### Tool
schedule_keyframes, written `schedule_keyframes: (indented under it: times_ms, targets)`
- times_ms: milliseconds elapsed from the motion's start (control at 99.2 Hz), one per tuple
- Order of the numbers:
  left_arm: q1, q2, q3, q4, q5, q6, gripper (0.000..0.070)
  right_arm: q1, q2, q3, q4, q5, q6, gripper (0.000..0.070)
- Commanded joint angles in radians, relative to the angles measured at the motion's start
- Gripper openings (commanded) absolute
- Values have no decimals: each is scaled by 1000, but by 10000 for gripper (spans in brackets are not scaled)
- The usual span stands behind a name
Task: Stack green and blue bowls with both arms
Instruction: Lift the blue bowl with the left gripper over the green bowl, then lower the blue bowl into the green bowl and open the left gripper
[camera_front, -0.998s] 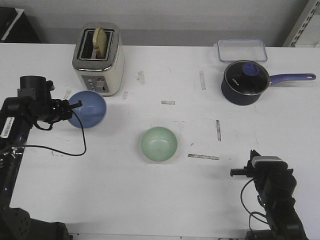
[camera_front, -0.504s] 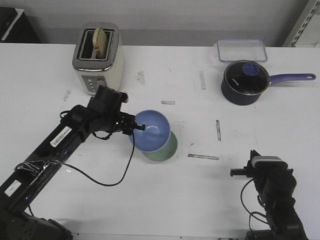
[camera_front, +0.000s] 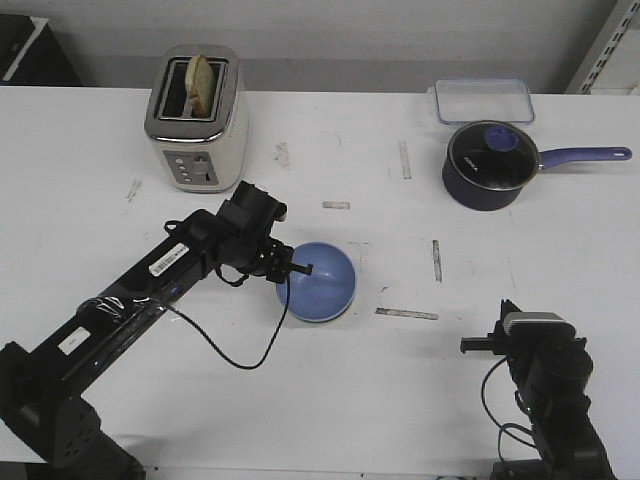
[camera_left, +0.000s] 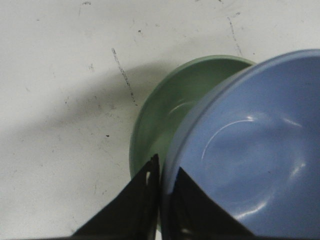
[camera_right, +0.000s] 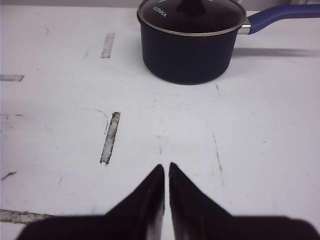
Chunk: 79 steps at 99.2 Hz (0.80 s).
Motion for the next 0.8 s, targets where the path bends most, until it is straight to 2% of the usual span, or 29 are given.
schedule_keyframes:
  times_ms: [0, 323, 383, 665, 786]
  targets:
    - [-5, 31, 19, -2, 4, -5, 1, 2, 4, -1, 9, 1, -4, 7]
    - [-5, 36, 19, 9, 4, -4, 6, 2, 4, -1, 9, 2, -4, 8]
    - [-5, 36, 19, 12, 4, -4, 38, 2, 4, -1, 9, 2, -4, 7]
    - [-5, 36, 21, 32, 5, -6, 491, 2, 4, -1, 9, 2, -4, 8]
    - [-5, 32, 26, 32, 5, -6, 620, 2, 4, -1, 9, 2, -4, 8]
